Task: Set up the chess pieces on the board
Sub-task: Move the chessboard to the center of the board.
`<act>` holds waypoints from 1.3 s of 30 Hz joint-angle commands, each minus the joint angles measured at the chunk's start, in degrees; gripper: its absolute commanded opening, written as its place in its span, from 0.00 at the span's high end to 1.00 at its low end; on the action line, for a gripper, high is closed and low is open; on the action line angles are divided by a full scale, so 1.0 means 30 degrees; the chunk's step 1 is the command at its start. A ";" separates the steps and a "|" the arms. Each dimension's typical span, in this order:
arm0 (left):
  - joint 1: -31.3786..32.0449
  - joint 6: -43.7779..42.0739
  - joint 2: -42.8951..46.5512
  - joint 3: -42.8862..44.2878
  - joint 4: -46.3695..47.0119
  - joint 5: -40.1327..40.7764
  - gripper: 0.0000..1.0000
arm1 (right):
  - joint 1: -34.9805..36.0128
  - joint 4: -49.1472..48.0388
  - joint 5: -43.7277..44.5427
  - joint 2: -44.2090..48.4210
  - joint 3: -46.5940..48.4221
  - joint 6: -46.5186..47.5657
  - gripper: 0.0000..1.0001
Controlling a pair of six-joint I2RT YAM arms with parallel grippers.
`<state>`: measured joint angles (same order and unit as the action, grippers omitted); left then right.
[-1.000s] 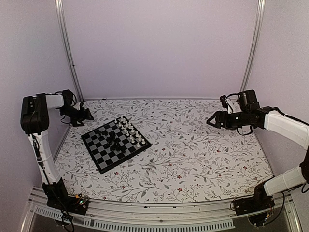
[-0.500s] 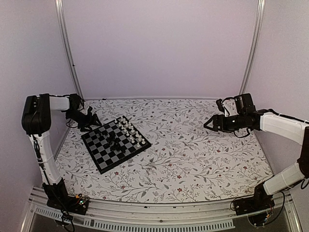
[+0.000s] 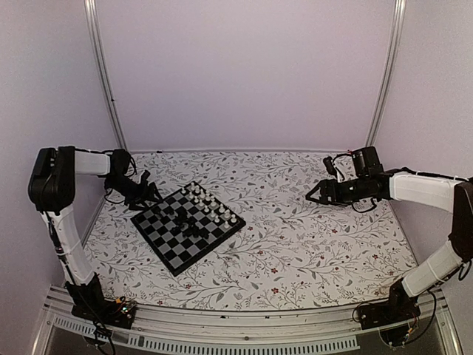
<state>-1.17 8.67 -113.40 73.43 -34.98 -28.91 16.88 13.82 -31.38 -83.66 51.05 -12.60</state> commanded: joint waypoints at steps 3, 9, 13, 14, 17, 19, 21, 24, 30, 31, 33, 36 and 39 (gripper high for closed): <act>0.1459 0.0345 0.1290 -0.1279 0.0050 -0.0672 0.21 | 0.0351 -0.0527 -0.0677 -0.0836 0.0710 0.0200 0.21; 0.2350 0.0482 0.1868 -0.2147 0.0229 -0.0900 0.21 | 0.0660 -0.0766 -0.0820 -0.1667 0.1016 -0.0056 0.22; 0.3220 0.0845 0.2367 -0.2806 0.0476 -0.1136 0.21 | 0.0934 -0.0970 -0.0877 -0.2325 0.1260 -0.0237 0.24; 0.3494 0.1009 0.2504 -0.3003 0.0609 -0.1167 0.21 | 0.1000 -0.0975 -0.0919 -0.2532 0.1353 -0.0273 0.24; 0.4401 0.1513 0.2834 -0.3589 0.0991 -0.1334 0.21 | 0.1156 -0.0990 -0.1024 -0.3074 0.1704 -0.0380 0.24; 0.4986 0.1765 0.3048 -0.3842 0.1125 -0.1381 0.21 | 0.1190 -0.1033 -0.1121 -0.3457 0.1881 -0.0454 0.25; 0.5520 0.2023 0.3253 -0.4081 0.1271 -0.1366 0.21 | 0.1210 -0.1005 -0.1248 -0.3767 0.2057 -0.0587 0.25; 0.6165 0.2442 0.3586 -0.4351 0.1337 -0.1413 0.21 | 0.1203 -0.0940 -0.1376 -0.4221 0.2255 -0.0662 0.26; 0.7209 0.3530 0.4413 -0.5047 0.1993 -0.1622 0.21 | 0.1202 -0.0727 -0.0975 -0.5095 0.2783 -0.0557 0.26; 0.7380 0.3652 0.4503 -0.5162 0.2033 -0.1557 0.21 | 0.1224 -0.0714 -0.0957 -0.5218 0.2935 -0.0541 0.26; 0.7712 0.3899 0.4714 -0.5491 0.2310 -0.1497 0.21 | 0.1223 -0.0659 -0.1307 -0.5733 0.3251 -0.0710 0.27; 0.8217 0.4419 0.5051 -0.6124 0.2893 -0.1459 0.21 | 0.1225 -0.0681 -0.1663 -0.6356 0.3510 -0.1115 0.28; 0.8795 0.4997 0.5340 -0.6773 0.3714 -0.1601 0.21 | 0.1220 -0.0783 -0.1697 -0.6901 0.3521 -0.1591 0.29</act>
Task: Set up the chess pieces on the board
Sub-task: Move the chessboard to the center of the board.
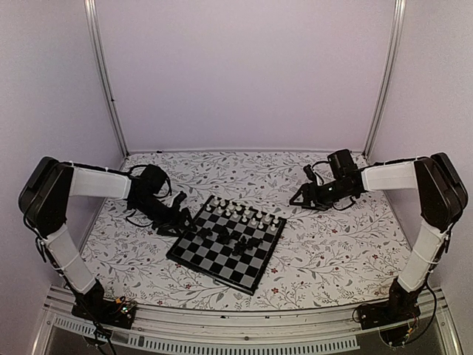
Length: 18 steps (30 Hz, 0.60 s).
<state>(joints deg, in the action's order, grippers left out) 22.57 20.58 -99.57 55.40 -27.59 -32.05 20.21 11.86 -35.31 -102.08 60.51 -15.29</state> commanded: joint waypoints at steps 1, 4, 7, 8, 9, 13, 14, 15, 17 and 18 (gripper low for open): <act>0.1102 0.1136 0.0831 -0.1011 0.1562 -0.0604 0.21 | 0.0119 -0.0156 -0.0425 -0.0910 0.0341 -0.0864 0.29; 0.1766 0.1392 0.0918 -0.1399 0.2613 -0.0879 0.21 | 0.0112 -0.0151 -0.0644 -0.1045 0.0350 -0.1001 0.29; 0.2348 0.1649 0.0841 -0.1459 0.3484 -0.1249 0.21 | 0.0115 -0.0100 -0.0587 -0.0886 0.0190 -0.1056 0.29; 0.2526 0.1686 0.0768 -0.1369 0.3672 -0.1387 0.21 | 0.0096 -0.0113 -0.0545 -0.0721 0.0066 -0.1041 0.29; 0.2761 0.1709 0.0701 -0.1273 0.3765 -0.1547 0.21 | 0.0117 -0.0100 -0.0488 -0.0646 -0.0059 -0.1016 0.29; 0.3509 0.1614 0.0209 -0.0622 0.3829 -0.1860 0.21 | 0.0113 0.0033 -0.0319 -0.0347 -0.0484 -0.0954 0.29; 0.3656 0.1612 0.0089 -0.0488 0.3828 -0.1914 0.21 | 0.0112 0.0054 -0.0240 -0.0247 -0.0564 -0.0919 0.29; 0.3796 0.1608 -0.0073 -0.0365 0.3832 -0.1987 0.21 | 0.0115 0.0130 -0.0139 -0.0143 -0.0636 -0.0856 0.29; 0.4067 0.1607 -0.0375 -0.0152 0.3835 -0.2097 0.21 | 0.0120 0.0417 0.0269 0.0022 -0.0686 -0.0751 0.29; 0.4191 0.1585 -0.0508 -0.0034 0.3822 -0.2130 0.21 | 0.0105 0.0589 0.0507 0.0082 -0.0680 -0.0694 0.29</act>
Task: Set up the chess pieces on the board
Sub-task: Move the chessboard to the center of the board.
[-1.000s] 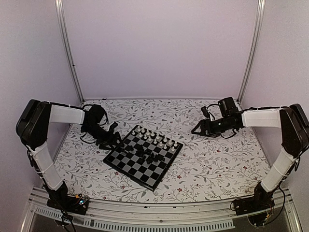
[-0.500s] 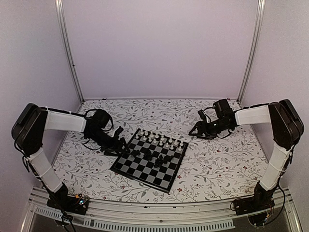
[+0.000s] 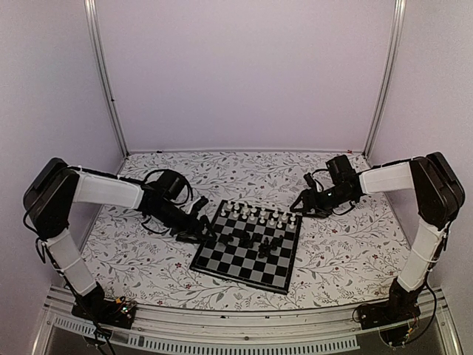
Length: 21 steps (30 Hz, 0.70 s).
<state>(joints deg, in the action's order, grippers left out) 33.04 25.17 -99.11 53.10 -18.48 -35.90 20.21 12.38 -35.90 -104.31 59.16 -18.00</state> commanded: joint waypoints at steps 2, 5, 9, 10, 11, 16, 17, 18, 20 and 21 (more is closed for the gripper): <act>0.0954 -0.0023 -0.0951 0.0863 0.0798 -0.0915 0.21 | 0.0091 0.0725 0.1244 0.0953 -0.0129 0.0441 0.29; 0.1291 -0.0121 -0.1270 0.1001 0.0784 -0.1060 0.21 | 0.0040 0.1060 0.1779 0.1216 -0.0035 0.0614 0.28; 0.1732 -0.0299 -0.1616 0.1129 0.0791 -0.1207 0.21 | 0.0050 0.1801 0.3050 0.1443 -0.0052 0.0433 0.28; 0.1823 -0.0329 -0.1668 0.1136 0.0798 -0.1241 0.21 | 0.0034 0.1946 0.3323 0.1502 -0.0169 0.0345 0.29; 0.1908 -0.0329 -0.1686 0.1159 0.0791 -0.1286 0.21 | 0.0010 0.2015 0.3599 0.1557 -0.0286 0.0199 0.29; 0.2203 -0.0318 -0.1593 0.1085 0.0766 -0.1359 0.21 | -0.0002 0.1999 0.3785 0.1552 -0.0997 -0.0285 0.29; 0.2249 -0.0313 -0.1570 0.1032 0.0758 -0.1363 0.21 | -0.0009 0.1930 0.3675 0.1501 -0.1049 -0.0361 0.28; 0.2273 -0.0316 -0.1556 0.1000 0.0768 -0.1363 0.21 | -0.0013 0.1889 0.3573 0.1330 -0.1056 -0.0424 0.28; 0.2347 -0.0325 -0.1519 0.0941 0.0769 -0.1406 0.21 | -0.0001 0.1846 0.3377 0.1032 -0.0965 -0.0494 0.28; 0.2365 -0.0332 -0.1513 0.0933 0.0747 -0.1420 0.21 | 0.0006 0.1765 0.3265 0.0914 -0.0928 -0.0502 0.28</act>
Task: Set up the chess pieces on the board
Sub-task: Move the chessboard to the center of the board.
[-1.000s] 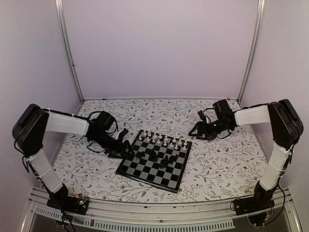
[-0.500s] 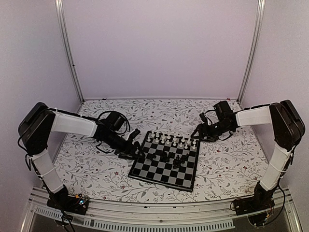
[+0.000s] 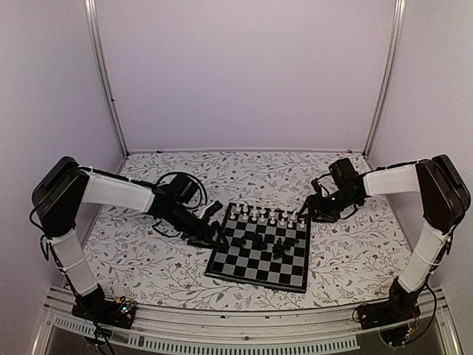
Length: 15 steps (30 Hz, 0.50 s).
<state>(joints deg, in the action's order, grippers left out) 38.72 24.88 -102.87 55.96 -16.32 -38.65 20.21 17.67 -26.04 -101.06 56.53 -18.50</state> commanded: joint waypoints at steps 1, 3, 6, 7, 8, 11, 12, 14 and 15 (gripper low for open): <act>0.0481 -0.0238 -0.0260 -0.0007 0.0020 -0.0500 0.21 | 0.0007 -0.0086 -0.0130 -0.0313 -0.0023 -0.0417 0.28; 0.0510 -0.0280 -0.0229 0.0007 -0.0069 -0.0449 0.21 | 0.0000 -0.0304 -0.0364 -0.0488 0.0086 -0.0502 0.28; 0.0511 -0.0308 -0.0114 -0.0018 -0.0089 -0.0338 0.21 | -0.0013 -0.0466 -0.0637 -0.0770 0.0420 -0.0542 0.28; 0.0511 -0.0316 -0.0099 -0.0029 -0.0079 -0.0326 0.21 | -0.0010 -0.0470 -0.0698 -0.0856 0.0574 -0.0520 0.28; 0.0511 -0.0350 -0.0086 -0.0049 -0.0074 -0.0328 0.21 | -0.0006 -0.0485 -0.0797 -0.1017 0.0733 -0.0473 0.28; 0.0539 -0.0355 -0.0035 -0.0131 -0.0088 -0.0260 0.21 | -0.0003 -0.0733 -0.1263 -0.1326 0.1070 -0.0451 0.28; 0.0542 -0.0352 -0.0012 -0.0138 -0.0079 -0.0213 0.21 | 0.0002 -0.0807 -0.1366 -0.1413 0.1194 -0.0431 0.28; 0.0541 -0.0382 0.0038 -0.0160 -0.0073 -0.0206 0.21 | -0.0003 -0.0919 -0.1529 -0.1640 0.1423 -0.0453 0.28; 0.0541 -0.0381 0.0041 -0.0142 -0.0106 -0.0210 0.21 | -0.0005 -0.0962 -0.1652 -0.1873 0.1568 -0.0454 0.28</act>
<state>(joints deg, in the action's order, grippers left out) 39.11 24.84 -102.87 55.94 -16.47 -38.61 20.12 17.41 -27.94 -104.49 58.59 -19.59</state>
